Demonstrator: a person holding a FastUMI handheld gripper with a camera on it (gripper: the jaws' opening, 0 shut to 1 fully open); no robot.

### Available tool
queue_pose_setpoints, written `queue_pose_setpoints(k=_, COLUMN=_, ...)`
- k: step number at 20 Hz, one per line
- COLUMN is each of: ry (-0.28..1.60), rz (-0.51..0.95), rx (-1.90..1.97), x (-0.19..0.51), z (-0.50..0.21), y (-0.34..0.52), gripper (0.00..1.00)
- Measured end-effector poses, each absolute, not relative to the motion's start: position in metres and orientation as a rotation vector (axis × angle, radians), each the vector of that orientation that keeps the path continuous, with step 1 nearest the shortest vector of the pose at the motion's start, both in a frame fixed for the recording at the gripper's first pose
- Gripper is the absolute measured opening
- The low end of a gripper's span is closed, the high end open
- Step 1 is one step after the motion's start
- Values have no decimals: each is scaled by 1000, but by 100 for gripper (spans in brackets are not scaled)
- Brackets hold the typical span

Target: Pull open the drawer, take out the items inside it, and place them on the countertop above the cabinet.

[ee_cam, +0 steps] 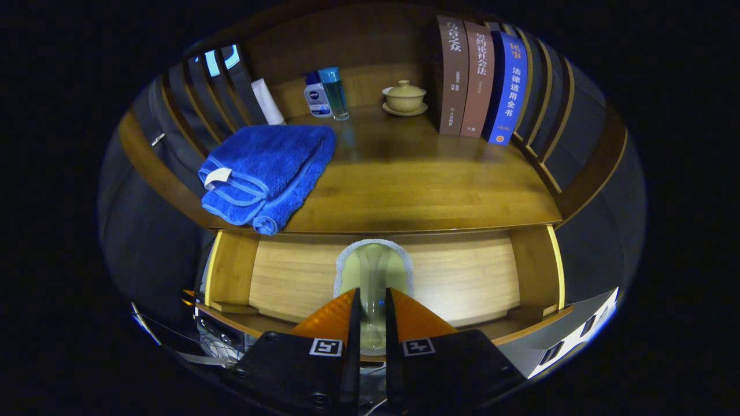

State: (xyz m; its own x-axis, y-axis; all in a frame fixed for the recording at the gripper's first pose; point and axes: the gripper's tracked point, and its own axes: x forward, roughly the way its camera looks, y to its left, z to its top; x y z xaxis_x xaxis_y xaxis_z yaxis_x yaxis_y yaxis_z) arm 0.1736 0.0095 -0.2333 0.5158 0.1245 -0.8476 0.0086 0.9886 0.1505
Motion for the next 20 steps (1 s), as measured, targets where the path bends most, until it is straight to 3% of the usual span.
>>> queue_pose_setpoints(k=6, ry=950, rz=59, rx=127, x=218, z=-203, y=4, gripper=23)
queue_pose_setpoints(k=14, ry=964, rz=29, rx=65, x=312, z=-222, y=3, gripper=23)
queue_pose_setpoints(k=20, ry=980, rz=36, rx=39, x=345, z=-227, y=13, gripper=23)
